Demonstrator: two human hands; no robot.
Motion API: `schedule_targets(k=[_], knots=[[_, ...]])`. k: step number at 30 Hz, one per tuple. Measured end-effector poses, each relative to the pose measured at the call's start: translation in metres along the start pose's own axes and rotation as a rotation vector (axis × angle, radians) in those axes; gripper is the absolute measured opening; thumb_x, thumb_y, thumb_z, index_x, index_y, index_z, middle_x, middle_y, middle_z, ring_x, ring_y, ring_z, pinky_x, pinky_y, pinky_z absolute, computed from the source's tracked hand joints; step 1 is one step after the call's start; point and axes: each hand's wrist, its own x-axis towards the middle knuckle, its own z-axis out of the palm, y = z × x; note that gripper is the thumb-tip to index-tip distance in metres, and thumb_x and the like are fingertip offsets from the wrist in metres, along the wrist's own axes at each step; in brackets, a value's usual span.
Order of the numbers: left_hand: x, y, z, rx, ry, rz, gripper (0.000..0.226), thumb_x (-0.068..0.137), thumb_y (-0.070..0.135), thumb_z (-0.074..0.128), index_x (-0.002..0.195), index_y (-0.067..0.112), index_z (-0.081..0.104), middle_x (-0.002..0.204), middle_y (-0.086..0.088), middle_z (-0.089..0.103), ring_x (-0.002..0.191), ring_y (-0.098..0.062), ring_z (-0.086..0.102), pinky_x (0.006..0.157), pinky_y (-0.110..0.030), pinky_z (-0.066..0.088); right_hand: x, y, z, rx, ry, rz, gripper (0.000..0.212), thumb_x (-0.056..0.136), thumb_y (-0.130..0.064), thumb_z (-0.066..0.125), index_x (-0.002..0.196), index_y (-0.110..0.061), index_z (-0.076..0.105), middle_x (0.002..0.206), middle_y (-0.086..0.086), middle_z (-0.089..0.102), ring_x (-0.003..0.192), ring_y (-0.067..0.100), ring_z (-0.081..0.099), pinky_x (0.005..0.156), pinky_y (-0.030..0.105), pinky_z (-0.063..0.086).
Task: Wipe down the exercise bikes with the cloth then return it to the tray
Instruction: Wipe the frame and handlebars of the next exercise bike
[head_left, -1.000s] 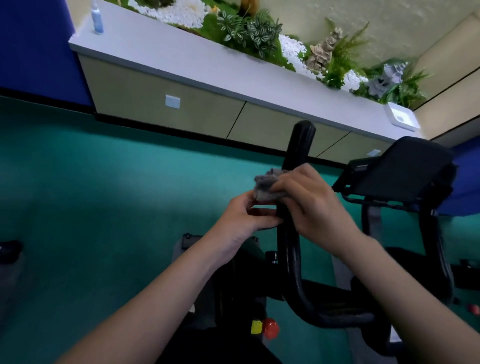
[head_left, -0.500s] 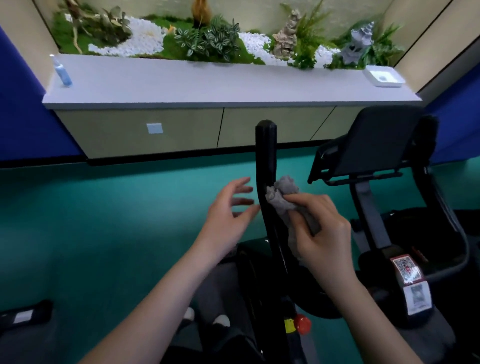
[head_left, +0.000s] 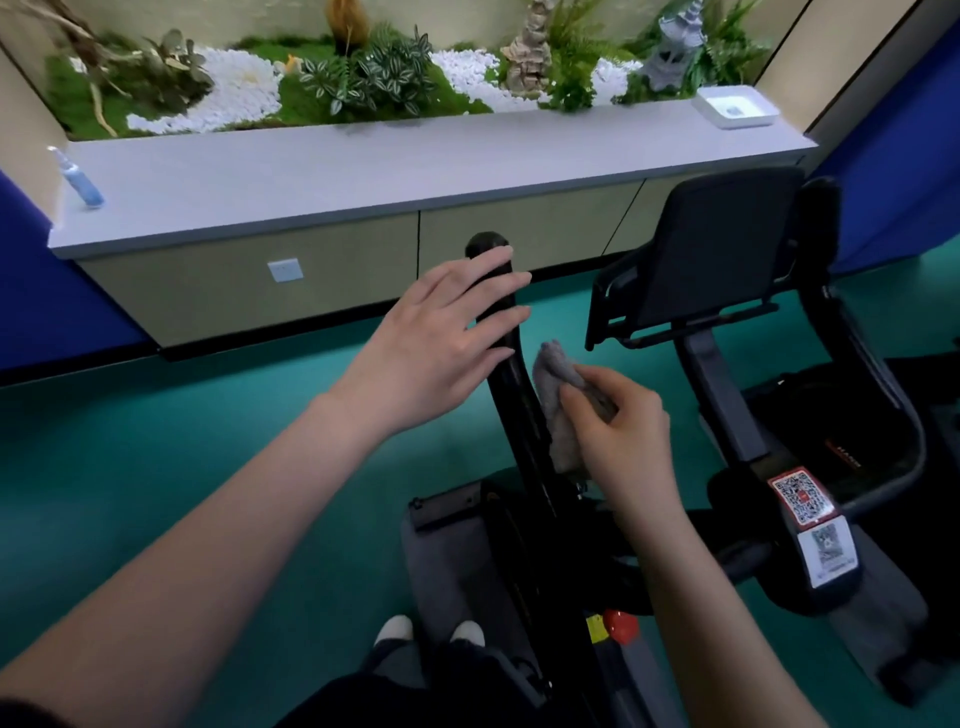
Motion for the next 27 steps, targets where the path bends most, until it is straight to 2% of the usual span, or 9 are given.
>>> schedule_targets(k=[3, 5, 10, 12, 15, 17, 21, 24, 27], knots=[[0.001, -0.004, -0.001, -0.002, -0.008, 0.026, 0.037, 0.098, 0.033, 0.044, 0.123, 0.011, 0.060, 0.142, -0.006, 0.048, 0.140, -0.027, 0.031, 0.112, -0.042, 0.029, 0.018, -0.010, 0.017, 0.179, -0.019, 0.119, 0.026, 0.091, -0.014, 0.058, 0.115, -0.015, 0.068, 0.104, -0.001, 0.072, 0.100, 0.012, 0.066, 0.095, 0.036, 0.051], [0.001, -0.004, 0.000, -0.005, -0.021, 0.053, 0.036, 0.098, 0.034, 0.044, 0.122, 0.012, 0.061, 0.141, -0.005, 0.049, 0.140, -0.027, 0.032, 0.113, -0.041, 0.028, 0.023, -0.012, 0.024, 0.234, -0.076, 0.122, 0.022, 0.091, -0.008, 0.056, 0.107, -0.011, 0.070, 0.098, 0.003, 0.072, 0.097, 0.020, 0.067, 0.093, 0.045, 0.051], [0.003, -0.007, 0.001, -0.050, -0.007, 0.092, 0.031, 0.097, 0.033, 0.049, 0.116, 0.014, 0.065, 0.135, -0.004, 0.055, 0.138, -0.024, 0.035, 0.112, -0.039, 0.026, 0.008, 0.010, -0.002, 0.115, -0.255, 0.155, 0.017, 0.090, -0.009, 0.057, 0.091, -0.015, 0.073, 0.086, 0.010, 0.073, 0.088, 0.027, 0.069, 0.082, 0.047, 0.052], [0.003, -0.008, 0.002, -0.082, -0.003, 0.074, 0.031, 0.097, 0.033, 0.049, 0.116, 0.015, 0.065, 0.134, -0.003, 0.055, 0.139, -0.023, 0.034, 0.112, -0.037, 0.025, -0.005, 0.021, -0.016, 0.042, -0.298, 0.169, 0.017, 0.089, -0.010, 0.060, 0.092, -0.020, 0.074, 0.083, 0.002, 0.074, 0.086, 0.020, 0.069, 0.079, 0.042, 0.055], [0.003, -0.007, 0.003, -0.128, -0.002, 0.054, 0.031, 0.097, 0.032, 0.049, 0.115, 0.014, 0.065, 0.132, -0.003, 0.055, 0.139, -0.022, 0.033, 0.113, -0.035, 0.022, -0.012, 0.014, -0.017, 0.073, -0.098, 0.029, 0.020, 0.088, -0.010, 0.062, 0.102, -0.019, 0.072, 0.093, -0.011, 0.073, 0.090, -0.001, 0.066, 0.083, 0.022, 0.051], [0.003, -0.006, 0.003, -0.153, -0.005, 0.048, 0.028, 0.096, 0.029, 0.051, 0.115, 0.014, 0.065, 0.132, -0.002, 0.055, 0.139, -0.022, 0.032, 0.113, -0.036, 0.024, -0.008, 0.000, -0.008, 0.091, -0.028, -0.116, 0.023, 0.088, -0.006, 0.062, 0.108, -0.014, 0.070, 0.104, -0.008, 0.070, 0.100, 0.002, 0.064, 0.090, 0.019, 0.049], [0.002, -0.007, 0.004, -0.187, -0.013, 0.037, 0.027, 0.094, 0.027, 0.054, 0.115, 0.014, 0.065, 0.132, -0.002, 0.054, 0.139, -0.022, 0.031, 0.112, -0.043, 0.029, -0.017, -0.002, -0.005, -0.031, -0.116, -0.364, 0.023, 0.085, 0.003, 0.062, 0.103, -0.008, 0.071, 0.106, 0.002, 0.067, 0.105, 0.018, 0.061, 0.094, 0.024, 0.046], [0.003, -0.005, 0.004, -0.204, -0.013, 0.023, 0.027, 0.095, 0.027, 0.054, 0.115, 0.014, 0.065, 0.132, -0.002, 0.054, 0.140, -0.023, 0.030, 0.111, -0.045, 0.029, -0.031, 0.018, -0.032, -0.053, -0.258, -0.495, 0.022, 0.083, 0.002, 0.062, 0.099, -0.009, 0.072, 0.104, -0.001, 0.068, 0.105, 0.015, 0.060, 0.094, 0.021, 0.043], [0.003, -0.003, 0.005, -0.204, -0.007, 0.018, 0.026, 0.095, 0.026, 0.054, 0.114, 0.012, 0.065, 0.131, -0.004, 0.055, 0.140, -0.024, 0.030, 0.111, -0.047, 0.029, -0.029, 0.022, -0.048, 0.010, -0.384, -0.510, 0.020, 0.083, -0.003, 0.061, 0.098, -0.009, 0.072, 0.100, -0.003, 0.069, 0.102, 0.011, 0.061, 0.091, 0.026, 0.045]])
